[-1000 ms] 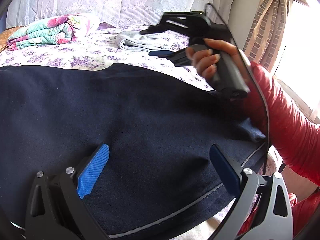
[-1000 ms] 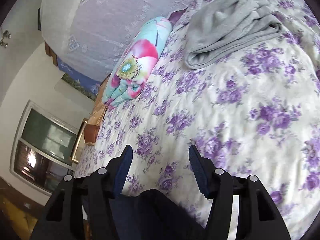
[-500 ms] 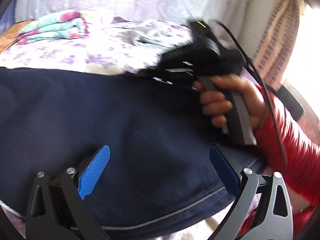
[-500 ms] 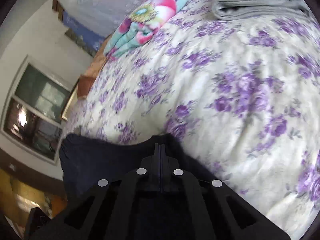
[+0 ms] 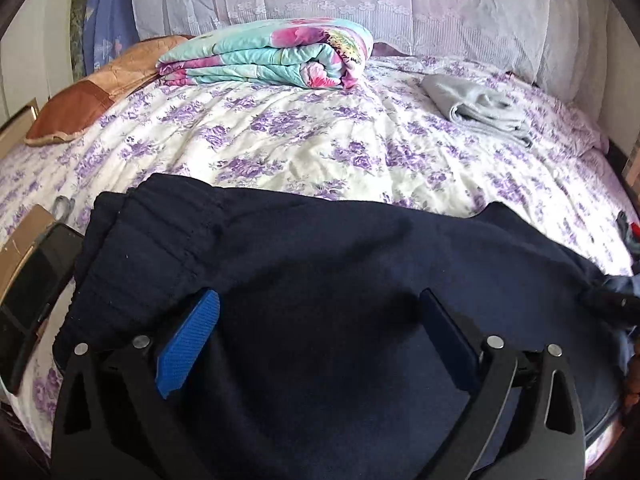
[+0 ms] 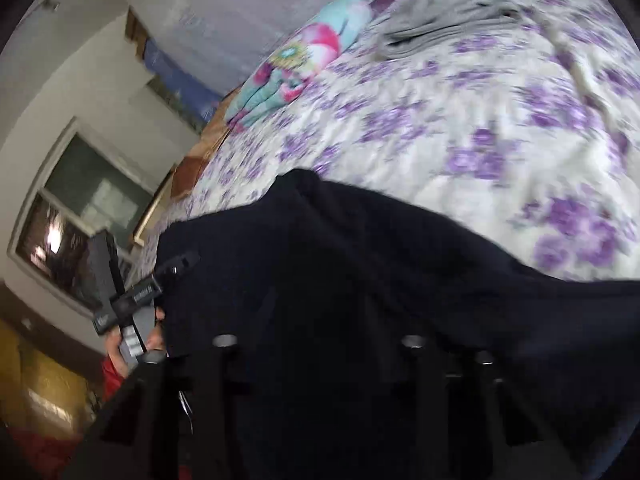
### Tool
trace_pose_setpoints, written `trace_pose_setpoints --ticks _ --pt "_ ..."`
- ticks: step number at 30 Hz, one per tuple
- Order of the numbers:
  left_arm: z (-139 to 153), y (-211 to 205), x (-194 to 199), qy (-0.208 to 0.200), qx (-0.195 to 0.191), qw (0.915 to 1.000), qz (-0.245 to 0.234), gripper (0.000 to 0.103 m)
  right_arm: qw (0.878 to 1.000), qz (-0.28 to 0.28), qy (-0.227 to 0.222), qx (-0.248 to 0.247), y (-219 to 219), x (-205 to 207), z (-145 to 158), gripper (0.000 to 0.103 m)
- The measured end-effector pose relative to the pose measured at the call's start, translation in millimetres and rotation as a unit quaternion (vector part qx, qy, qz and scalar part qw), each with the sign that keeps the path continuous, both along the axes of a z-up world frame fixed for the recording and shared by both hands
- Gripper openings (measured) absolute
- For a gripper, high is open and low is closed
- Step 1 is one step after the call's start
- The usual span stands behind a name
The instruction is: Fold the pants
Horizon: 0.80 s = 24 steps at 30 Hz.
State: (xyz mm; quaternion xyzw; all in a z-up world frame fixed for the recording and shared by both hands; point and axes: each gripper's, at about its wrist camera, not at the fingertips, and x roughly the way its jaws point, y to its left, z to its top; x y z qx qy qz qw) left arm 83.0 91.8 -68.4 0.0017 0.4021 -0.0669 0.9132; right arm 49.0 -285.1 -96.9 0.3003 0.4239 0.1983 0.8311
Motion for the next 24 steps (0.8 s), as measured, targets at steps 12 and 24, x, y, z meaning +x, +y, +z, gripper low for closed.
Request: trace_pose_setpoints --ticks 12,24 --pt "45.9 -83.3 -51.8 -0.008 -0.160 0.9743 -0.158 0.097 0.967 -0.249 0.019 -0.043 -149.5 -214.4 51.6 0.072" --pt "-10.5 -232.8 -27.8 0.085 -0.061 0.9795 -0.172 0.098 0.929 -0.369 0.013 0.002 -193.1 -235.6 -3.7 0.081"
